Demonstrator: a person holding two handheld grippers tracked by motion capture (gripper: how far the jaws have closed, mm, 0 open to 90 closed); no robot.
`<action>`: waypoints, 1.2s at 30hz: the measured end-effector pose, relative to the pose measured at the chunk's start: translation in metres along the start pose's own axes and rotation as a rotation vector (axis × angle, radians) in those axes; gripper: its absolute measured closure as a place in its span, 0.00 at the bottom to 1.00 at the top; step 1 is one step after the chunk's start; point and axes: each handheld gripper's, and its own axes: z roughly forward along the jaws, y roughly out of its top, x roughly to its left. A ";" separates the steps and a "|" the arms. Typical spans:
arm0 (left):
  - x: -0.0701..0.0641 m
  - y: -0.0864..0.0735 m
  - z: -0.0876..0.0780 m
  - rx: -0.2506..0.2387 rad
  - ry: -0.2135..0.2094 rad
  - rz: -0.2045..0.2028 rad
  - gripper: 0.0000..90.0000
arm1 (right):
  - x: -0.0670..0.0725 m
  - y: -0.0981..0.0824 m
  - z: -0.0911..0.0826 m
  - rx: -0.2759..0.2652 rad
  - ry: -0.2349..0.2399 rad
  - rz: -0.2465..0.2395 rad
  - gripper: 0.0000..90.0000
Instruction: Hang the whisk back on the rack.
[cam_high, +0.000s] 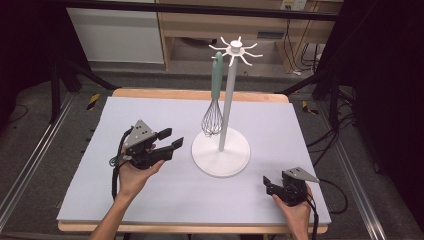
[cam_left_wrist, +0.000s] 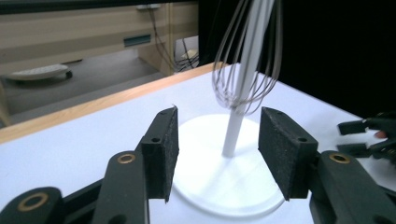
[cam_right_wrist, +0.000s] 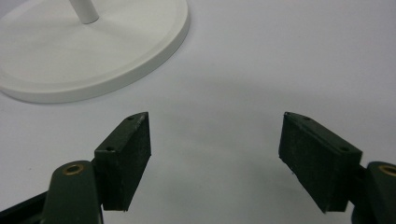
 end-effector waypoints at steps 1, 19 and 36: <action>0.004 -0.008 -0.002 0.010 0.013 -0.010 0.52 | 0.000 0.000 0.000 0.001 0.004 0.003 0.28; 0.032 -0.078 -0.013 0.120 0.120 -0.057 0.47 | 0.000 -0.001 0.000 0.003 -0.003 0.004 0.28; 0.065 -0.122 -0.029 0.201 0.267 -0.124 0.42 | -0.003 -0.003 -0.002 0.011 0.003 0.013 0.22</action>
